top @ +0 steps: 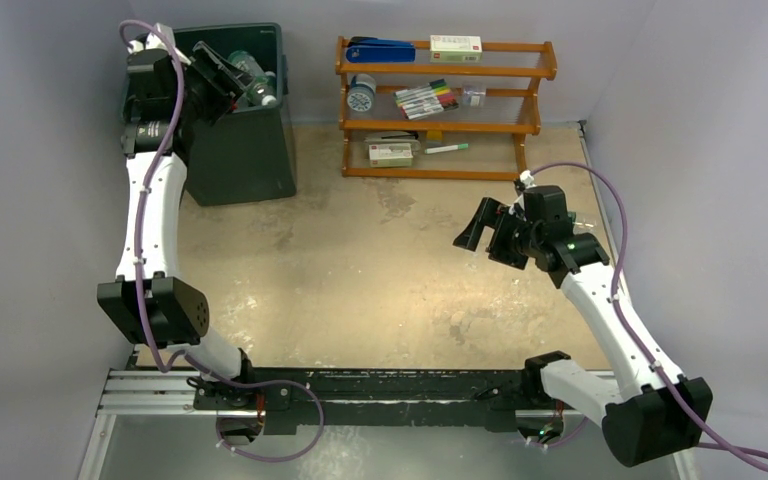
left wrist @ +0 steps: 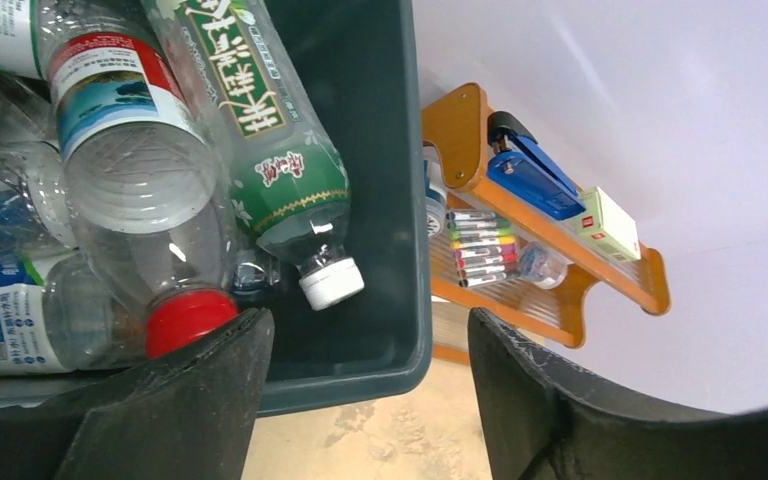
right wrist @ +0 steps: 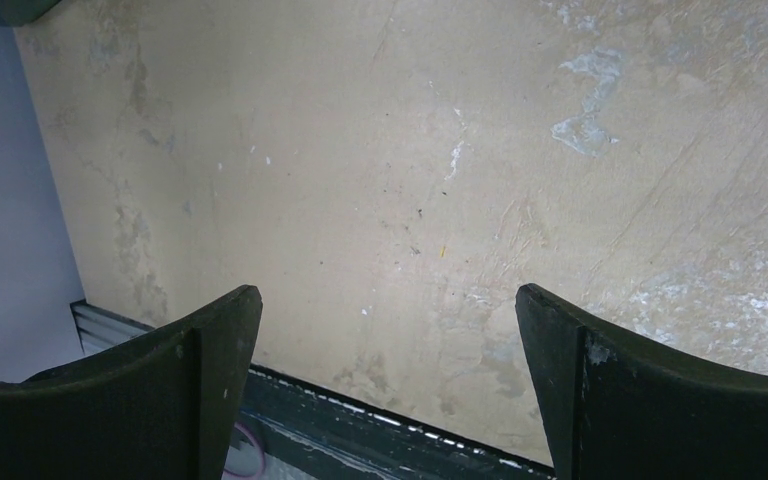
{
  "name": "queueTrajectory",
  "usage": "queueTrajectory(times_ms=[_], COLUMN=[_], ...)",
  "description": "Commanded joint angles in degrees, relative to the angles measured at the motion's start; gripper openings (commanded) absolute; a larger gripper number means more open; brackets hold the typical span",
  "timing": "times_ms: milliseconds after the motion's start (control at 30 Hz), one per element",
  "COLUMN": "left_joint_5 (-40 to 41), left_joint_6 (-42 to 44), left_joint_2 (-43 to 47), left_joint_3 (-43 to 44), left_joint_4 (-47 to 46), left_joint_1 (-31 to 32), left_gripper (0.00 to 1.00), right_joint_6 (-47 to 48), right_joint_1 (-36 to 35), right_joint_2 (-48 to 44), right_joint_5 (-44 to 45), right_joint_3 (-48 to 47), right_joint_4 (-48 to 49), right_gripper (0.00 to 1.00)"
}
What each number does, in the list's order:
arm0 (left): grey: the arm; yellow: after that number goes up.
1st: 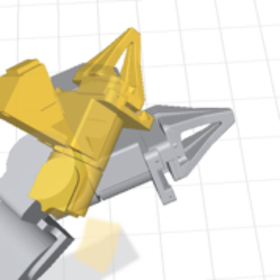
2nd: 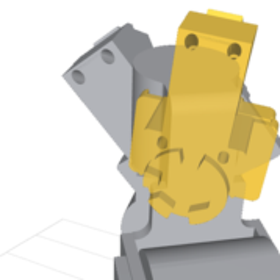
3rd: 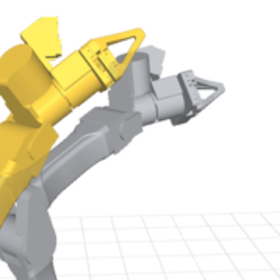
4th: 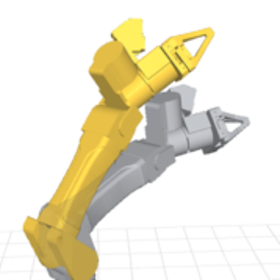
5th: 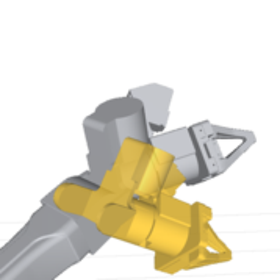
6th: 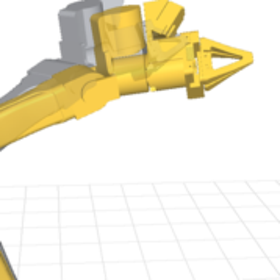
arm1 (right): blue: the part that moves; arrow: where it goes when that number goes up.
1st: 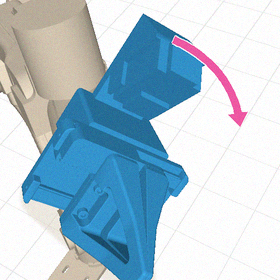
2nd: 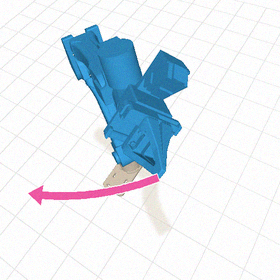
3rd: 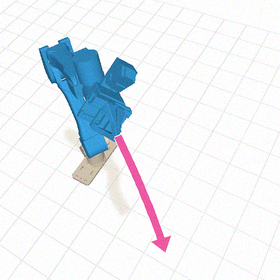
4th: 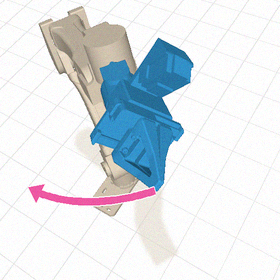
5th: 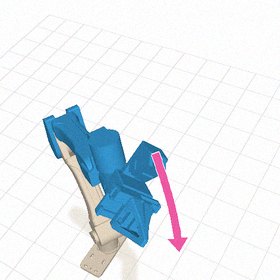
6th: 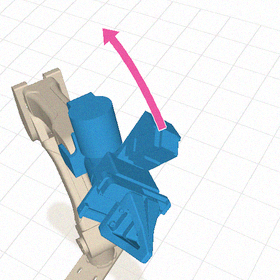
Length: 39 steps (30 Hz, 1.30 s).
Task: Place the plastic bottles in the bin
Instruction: Place the plastic bottle in the trash bin, then pick up the plastic bottle at the center of the board.
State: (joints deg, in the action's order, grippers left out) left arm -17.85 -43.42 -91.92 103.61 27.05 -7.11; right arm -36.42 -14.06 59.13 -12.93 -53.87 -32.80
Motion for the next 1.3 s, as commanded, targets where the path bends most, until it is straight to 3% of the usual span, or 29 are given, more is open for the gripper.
queueTrajectory(times_ms=[0, 267, 467, 733, 1033, 1267], left_joint_5=[-0.53, -2.65, -3.93, 5.85, 10.27, 11.39], left_joint_6=[-1.25, -1.22, -1.26, 3.14, 2.20, -0.23], left_joint_2=[3.42, 8.55, 15.53, 20.66, 27.53, 30.73], left_joint_3=[0.69, 0.79, -6.87, -20.01, -41.71, -51.72], left_joint_4=[-0.86, 2.81, 2.63, 4.27, -1.17, -5.66], left_joint_1=[-0.53, -0.44, 2.13, 21.43, 33.43, 38.64], left_gripper=[0.74, 0.77, 0.79, 0.81, 0.81, 0.81], right_joint_6=[0.38, 0.91, 0.65, -2.24, -11.02, -18.58], right_joint_1=[0.27, 1.04, 6.46, 16.83, 23.56, 26.89], right_joint_2=[-0.48, 2.54, 7.14, 15.63, 27.00, 34.33], right_joint_5=[0.58, 2.77, 6.94, 12.04, 18.91, 25.31], right_joint_3=[0.19, -1.04, -3.60, -8.38, -17.17, -23.94], right_joint_4=[1.05, 1.42, 2.07, 3.53, -0.41, -5.68], right_gripper=[1.00, 1.00, 1.00, 1.00, 1.00, 1.00])
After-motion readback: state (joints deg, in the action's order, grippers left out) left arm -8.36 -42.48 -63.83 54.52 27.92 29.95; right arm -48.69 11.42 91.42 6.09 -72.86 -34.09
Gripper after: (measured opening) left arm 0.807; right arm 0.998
